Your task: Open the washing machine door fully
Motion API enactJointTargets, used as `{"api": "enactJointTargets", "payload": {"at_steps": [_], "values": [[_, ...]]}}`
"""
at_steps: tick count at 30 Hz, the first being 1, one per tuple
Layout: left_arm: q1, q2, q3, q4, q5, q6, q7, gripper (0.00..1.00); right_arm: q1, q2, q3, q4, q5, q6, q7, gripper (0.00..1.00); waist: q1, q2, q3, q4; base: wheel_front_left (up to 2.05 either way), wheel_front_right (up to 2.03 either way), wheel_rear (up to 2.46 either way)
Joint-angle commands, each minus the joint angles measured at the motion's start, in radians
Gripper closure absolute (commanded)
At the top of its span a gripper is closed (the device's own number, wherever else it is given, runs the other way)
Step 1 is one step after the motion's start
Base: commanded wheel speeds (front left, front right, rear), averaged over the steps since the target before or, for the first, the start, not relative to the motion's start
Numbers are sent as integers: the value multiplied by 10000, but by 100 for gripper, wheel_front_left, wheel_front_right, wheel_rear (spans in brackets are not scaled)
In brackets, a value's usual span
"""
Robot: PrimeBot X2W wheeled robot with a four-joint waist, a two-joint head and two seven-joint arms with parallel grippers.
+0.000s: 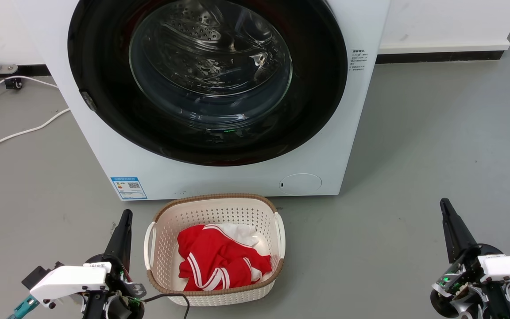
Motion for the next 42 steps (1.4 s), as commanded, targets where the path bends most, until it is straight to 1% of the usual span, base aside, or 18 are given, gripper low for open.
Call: {"api": "enactJointTargets", "payload": {"at_steps": [1,42], "values": [[-80,-13,19,14,9,-28,43,100,-127,28,-24,18,-42,-3,33,100,0,-1,0,0,0,0,0],[-87,-57,82,14,75,-28,90,100,-133,79,-88,21,-93,-3,85,100,0,-1,0,0,0,0,0]]}}
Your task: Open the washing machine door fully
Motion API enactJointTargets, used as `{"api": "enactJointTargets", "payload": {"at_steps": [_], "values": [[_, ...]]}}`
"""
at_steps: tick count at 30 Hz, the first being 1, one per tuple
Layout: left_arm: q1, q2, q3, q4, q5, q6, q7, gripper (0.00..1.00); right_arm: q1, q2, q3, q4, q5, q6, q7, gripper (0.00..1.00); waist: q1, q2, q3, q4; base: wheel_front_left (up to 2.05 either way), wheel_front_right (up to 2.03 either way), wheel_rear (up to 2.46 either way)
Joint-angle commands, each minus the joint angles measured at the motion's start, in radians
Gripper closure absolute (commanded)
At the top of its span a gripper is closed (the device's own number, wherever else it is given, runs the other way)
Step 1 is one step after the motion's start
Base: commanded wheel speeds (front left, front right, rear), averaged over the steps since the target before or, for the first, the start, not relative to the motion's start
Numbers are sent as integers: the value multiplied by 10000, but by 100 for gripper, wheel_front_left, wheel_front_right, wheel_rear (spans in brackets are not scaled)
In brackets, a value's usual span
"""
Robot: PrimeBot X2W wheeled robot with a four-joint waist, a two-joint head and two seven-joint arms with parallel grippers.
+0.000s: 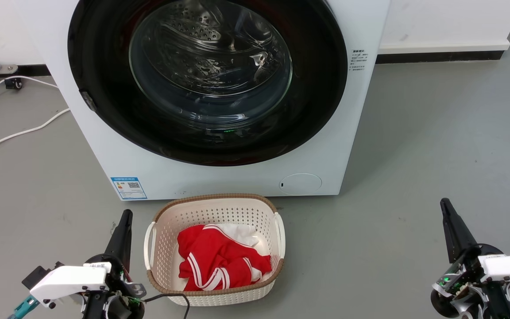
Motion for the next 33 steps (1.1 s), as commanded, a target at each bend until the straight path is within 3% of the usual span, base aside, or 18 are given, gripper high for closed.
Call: {"api": "enactJointTargets", "payload": {"at_steps": [1,2,3,9,14,33], "values": [[-83,-18,27,11,47,-28,34,100,-126,40,-18,17,-32,-3,31,100,0,-1,0,0,0,0,0],[-83,-18,29,11,48,-28,26,100,-126,40,-20,17,-33,-3,33,100,0,-1,0,0,0,0,0],[-1,-2,2,-2,3,0,25,0,1,2,-4,1,-6,0,-3,0,0,-1,0,0,0,0,0],[273,-53,-92,146,74,4,-124,0,310,29,23,198,-120,0,-159,0,0,-1,2,-2,0,0,0],[313,-52,-100,-131,937,44,-377,0,422,32,19,-84,-1007,0,-410,0,0,-1,11,-7,0,0,0],[565,-50,-773,-1133,5134,910,-1216,0,913,43,563,-1318,-6194,0,-1240,0,0,-1,34,-5,0,0,0]]}}
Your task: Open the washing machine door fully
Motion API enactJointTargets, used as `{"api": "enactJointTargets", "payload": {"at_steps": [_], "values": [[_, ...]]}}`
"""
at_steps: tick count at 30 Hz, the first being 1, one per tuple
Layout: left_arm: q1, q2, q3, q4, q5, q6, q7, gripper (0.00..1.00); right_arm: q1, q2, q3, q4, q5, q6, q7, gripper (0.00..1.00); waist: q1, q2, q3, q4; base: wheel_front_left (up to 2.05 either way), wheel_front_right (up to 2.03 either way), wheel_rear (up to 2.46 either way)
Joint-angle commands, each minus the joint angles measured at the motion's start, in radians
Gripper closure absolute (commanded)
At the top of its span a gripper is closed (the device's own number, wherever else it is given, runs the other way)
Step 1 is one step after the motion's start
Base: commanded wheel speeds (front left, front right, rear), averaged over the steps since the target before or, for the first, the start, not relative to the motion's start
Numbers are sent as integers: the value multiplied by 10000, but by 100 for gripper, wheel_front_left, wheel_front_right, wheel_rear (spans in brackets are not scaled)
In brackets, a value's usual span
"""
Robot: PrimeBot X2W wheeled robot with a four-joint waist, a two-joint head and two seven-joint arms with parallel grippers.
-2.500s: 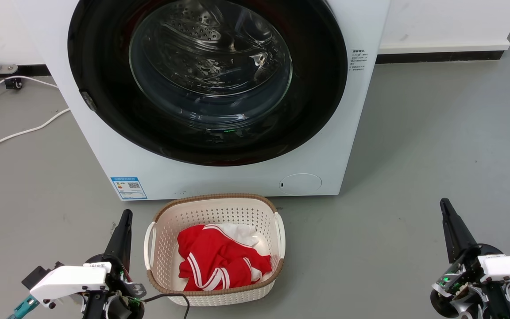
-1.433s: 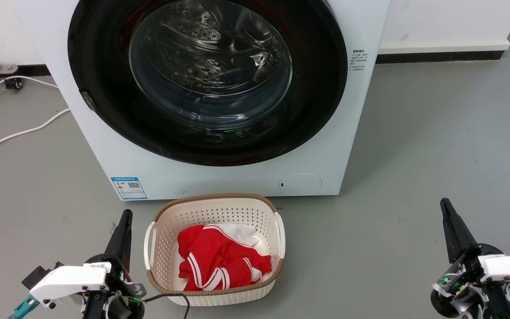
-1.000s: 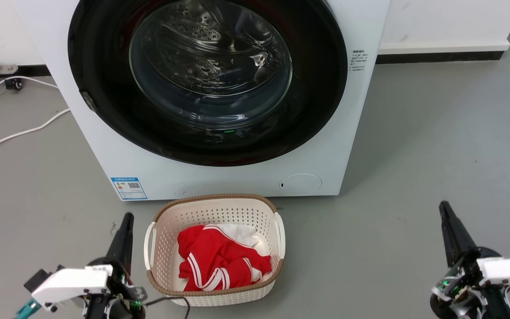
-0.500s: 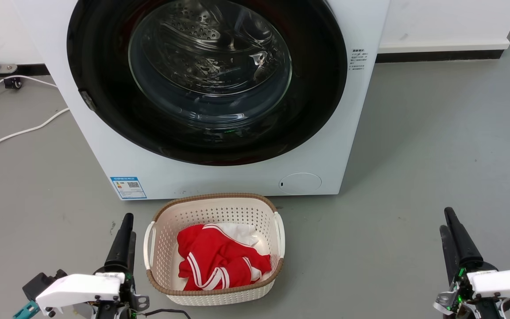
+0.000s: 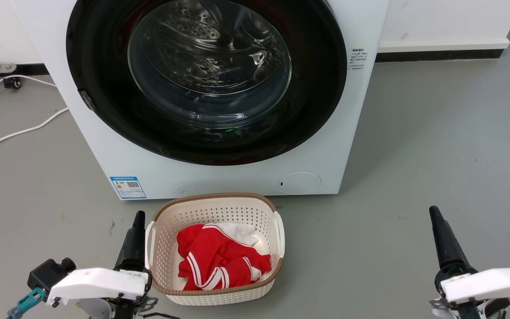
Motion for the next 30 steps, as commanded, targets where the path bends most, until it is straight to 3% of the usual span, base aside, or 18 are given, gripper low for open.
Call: {"api": "enactJointTargets", "payload": {"at_steps": [1,12,30], "values": [[-21,28,-85,-273,594,79,-133,0,-11,-22,70,-264,-677,2,-144,0,0,-1,-4,1,0,0,0],[132,35,-396,-542,2573,412,-543,0,232,-15,116,-623,-2788,1,-547,0,0,-1,2,13,0,0,0],[254,261,-945,-1068,5004,992,-1089,0,527,-6,203,-1485,-5203,1,-1092,0,0,-1,16,4,0,0,0]]}}
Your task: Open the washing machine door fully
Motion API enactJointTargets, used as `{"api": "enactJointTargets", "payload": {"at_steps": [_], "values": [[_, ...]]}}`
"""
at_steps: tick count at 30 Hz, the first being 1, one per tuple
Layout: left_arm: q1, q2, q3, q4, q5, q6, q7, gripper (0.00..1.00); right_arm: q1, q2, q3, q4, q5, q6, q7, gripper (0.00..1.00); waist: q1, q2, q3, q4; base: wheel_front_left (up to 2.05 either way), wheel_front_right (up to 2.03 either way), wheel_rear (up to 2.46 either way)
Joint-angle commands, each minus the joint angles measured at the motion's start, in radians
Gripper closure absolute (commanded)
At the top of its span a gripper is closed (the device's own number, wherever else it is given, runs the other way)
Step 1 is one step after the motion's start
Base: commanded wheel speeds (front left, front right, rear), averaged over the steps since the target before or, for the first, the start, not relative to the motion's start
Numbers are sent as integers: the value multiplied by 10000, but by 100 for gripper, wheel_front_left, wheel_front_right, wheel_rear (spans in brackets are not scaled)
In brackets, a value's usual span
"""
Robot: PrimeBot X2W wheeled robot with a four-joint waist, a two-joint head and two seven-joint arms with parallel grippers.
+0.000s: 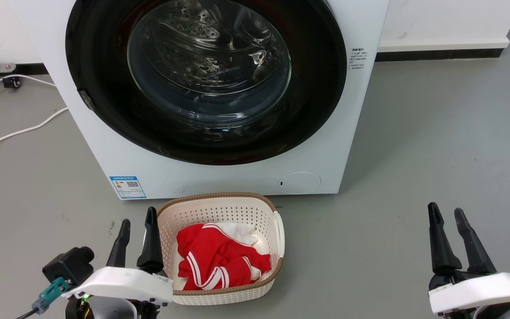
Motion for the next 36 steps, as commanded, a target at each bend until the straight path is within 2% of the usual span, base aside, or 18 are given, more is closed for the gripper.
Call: {"api": "enactJointTargets", "payload": {"at_steps": [1,17,36], "values": [[-45,99,-55,-208,333,100,-99,0,-3,-7,23,-244,-341,-1,-113,0,0,0,2,3,0,0,0],[148,293,-523,-562,2154,619,-533,0,322,2,86,-636,-2250,-2,-549,0,0,0,6,19,0,0,0],[351,378,-809,-521,3879,918,-982,0,589,14,-12,-709,-3922,-2,-985,0,0,0,-1,10,0,0,0]]}}
